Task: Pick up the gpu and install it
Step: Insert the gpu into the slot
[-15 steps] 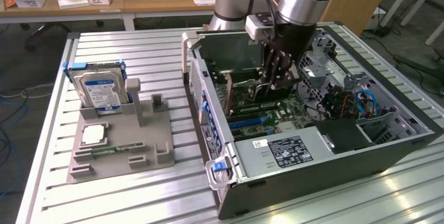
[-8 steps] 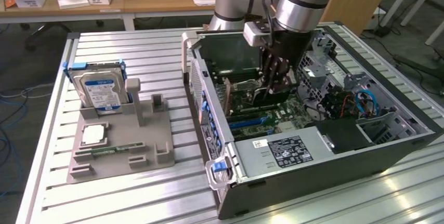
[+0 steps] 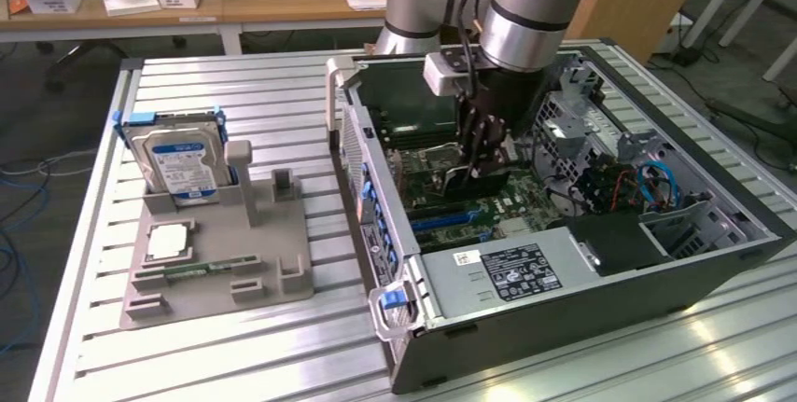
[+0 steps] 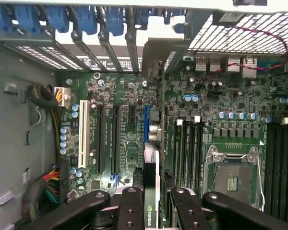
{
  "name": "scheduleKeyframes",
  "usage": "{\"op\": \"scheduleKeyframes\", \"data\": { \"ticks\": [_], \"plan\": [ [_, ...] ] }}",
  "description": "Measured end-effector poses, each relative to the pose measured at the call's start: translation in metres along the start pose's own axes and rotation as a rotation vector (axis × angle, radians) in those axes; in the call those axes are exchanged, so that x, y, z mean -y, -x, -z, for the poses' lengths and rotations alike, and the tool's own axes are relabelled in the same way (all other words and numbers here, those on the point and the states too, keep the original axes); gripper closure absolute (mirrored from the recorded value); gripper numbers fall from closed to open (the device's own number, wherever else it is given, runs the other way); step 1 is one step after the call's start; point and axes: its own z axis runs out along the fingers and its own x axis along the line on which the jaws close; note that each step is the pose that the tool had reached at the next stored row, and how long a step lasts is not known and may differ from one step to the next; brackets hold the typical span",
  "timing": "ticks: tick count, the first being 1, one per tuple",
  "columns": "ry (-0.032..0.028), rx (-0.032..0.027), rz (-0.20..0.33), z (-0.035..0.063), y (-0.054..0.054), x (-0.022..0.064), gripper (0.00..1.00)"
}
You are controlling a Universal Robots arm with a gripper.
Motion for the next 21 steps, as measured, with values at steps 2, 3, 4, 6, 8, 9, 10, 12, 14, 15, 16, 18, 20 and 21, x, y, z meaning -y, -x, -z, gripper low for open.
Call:
{"op": "scheduleKeyframes", "data": {
  "ticks": [2, 3, 4, 6, 8, 9, 10, 12, 14, 15, 16, 18, 20, 21],
  "plan": [
    [0.0, -0.0001, 0.0, -0.0036, 0.0, 0.0001, 0.73],
    [0.0, -0.0001, 0.0, -0.0054, 0.0, 0.0002, 0.73],
    [0.0, -0.0001, 0.0, -0.0073, 0.0, 0.0003, 0.73],
    [0.0, -0.0003, 0.0, -0.0105, -0.002, 0.0005, 0.73],
    [-0.0001, 0.0002, 0.0, -0.0129, -0.004, 0.0004, 0.73],
    [0.0, 0.0, 0.0, -0.0141, -0.004, 0.0001, 0.73],
    [0.0, 0.0, 0.0, -0.0152, -0.004, -0.0004, 0.73],
    [0.0, 0.0, 0.0, -0.0168, -0.004, -0.0021, 0.73],
    [0.0001, -0.0001, 0.0, -0.0182, -0.004, -0.003, 0.73],
    [0.0001, -0.0003, 0.0, -0.0185, -0.005, -0.0029, 0.73],
    [-0.0001, -0.0002, 0.0, -0.019, -0.006, -0.0029, 0.73],
    [-0.0001, -0.0001, 0.0, -0.02, -0.007, -0.0032, 0.73],
    [0.0, -0.0002, 0.0, -0.0205, -0.007, -0.0041, 0.73],
    [0.0, -0.0003, 0.0, -0.0206, -0.007, -0.0048, 0.73]
  ]
}}
